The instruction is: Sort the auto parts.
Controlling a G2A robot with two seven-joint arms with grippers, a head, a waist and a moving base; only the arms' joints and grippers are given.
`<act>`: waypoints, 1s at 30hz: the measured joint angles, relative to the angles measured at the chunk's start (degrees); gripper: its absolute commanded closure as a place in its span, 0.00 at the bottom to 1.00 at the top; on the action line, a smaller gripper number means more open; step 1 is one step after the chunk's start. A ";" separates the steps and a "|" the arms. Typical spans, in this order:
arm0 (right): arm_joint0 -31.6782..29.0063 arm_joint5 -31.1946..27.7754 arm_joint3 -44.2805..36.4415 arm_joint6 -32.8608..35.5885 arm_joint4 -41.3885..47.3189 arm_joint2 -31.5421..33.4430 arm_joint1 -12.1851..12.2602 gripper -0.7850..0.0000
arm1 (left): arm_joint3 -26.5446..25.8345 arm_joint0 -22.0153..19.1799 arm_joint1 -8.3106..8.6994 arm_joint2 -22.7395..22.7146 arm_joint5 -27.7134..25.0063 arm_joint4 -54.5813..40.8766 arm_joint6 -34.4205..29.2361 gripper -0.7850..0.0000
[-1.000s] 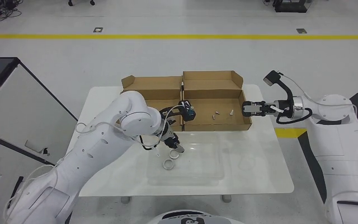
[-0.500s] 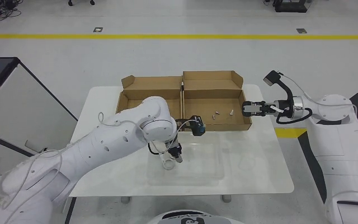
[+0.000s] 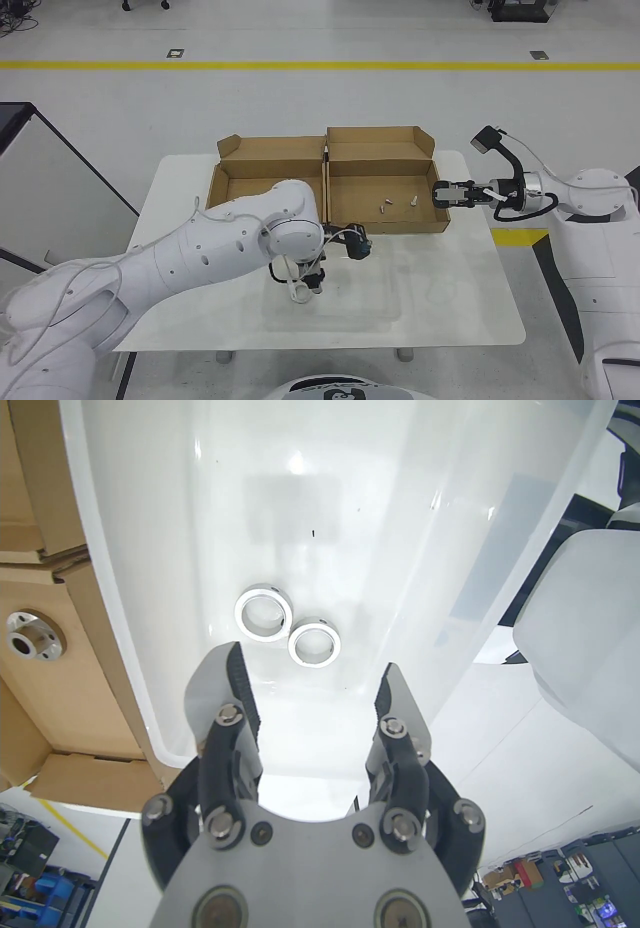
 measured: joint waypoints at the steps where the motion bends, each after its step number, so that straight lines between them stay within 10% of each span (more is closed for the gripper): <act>1: 0.00 0.00 0.00 0.00 0.00 0.00 0.00 0.00 | 0.21 0.20 -0.11 0.31 -0.56 0.71 0.16 0.51; 30: 0.00 0.00 0.00 0.00 0.00 0.00 0.00 0.00 | 7.63 4.21 -3.29 4.12 -8.83 16.39 8.33 0.61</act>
